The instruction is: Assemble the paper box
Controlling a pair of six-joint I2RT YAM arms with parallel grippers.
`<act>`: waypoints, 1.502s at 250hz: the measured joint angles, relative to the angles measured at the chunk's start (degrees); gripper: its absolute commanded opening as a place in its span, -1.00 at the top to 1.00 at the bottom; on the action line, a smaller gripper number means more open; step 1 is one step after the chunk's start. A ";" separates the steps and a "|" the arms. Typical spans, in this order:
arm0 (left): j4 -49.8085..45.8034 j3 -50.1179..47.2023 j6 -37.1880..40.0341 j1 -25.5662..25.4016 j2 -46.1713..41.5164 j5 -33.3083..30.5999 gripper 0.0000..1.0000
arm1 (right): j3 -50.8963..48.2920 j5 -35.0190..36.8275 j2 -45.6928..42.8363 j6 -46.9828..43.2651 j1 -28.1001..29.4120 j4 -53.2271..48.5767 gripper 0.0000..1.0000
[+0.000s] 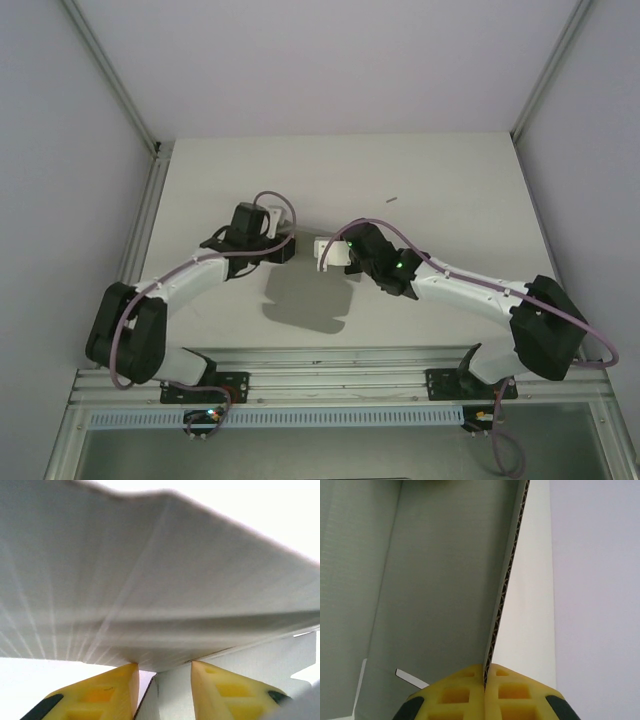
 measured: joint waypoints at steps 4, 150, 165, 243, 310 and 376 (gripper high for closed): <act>-0.09 0.00 -0.15 -0.02 -0.37 0.13 0.33 | 0.02 0.00 0.00 0.00 0.00 0.11 1.00; -9.09 -7.13 -10.47 11.54 -16.20 -3.72 -0.52 | 0.22 0.00 1.38 0.00 -2.60 2.21 1.00; -9.22 -9.05 -11.37 13.57 -15.69 -2.75 -0.49 | 0.22 0.00 1.38 0.02 -2.67 2.40 1.00; -4.11 -10.32 -12.07 13.44 -3.10 5.53 -0.26 | 0.22 -0.17 1.38 0.24 -2.75 4.24 1.00; 2.71 -6.34 -9.79 8.35 1.57 9.70 -0.24 | 0.22 0.04 1.38 0.22 -3.39 4.55 1.00; 8.79 -5.90 -8.98 5.51 2.95 11.63 0.66 | -1.97 -0.61 0.94 -0.02 -3.23 8.11 1.00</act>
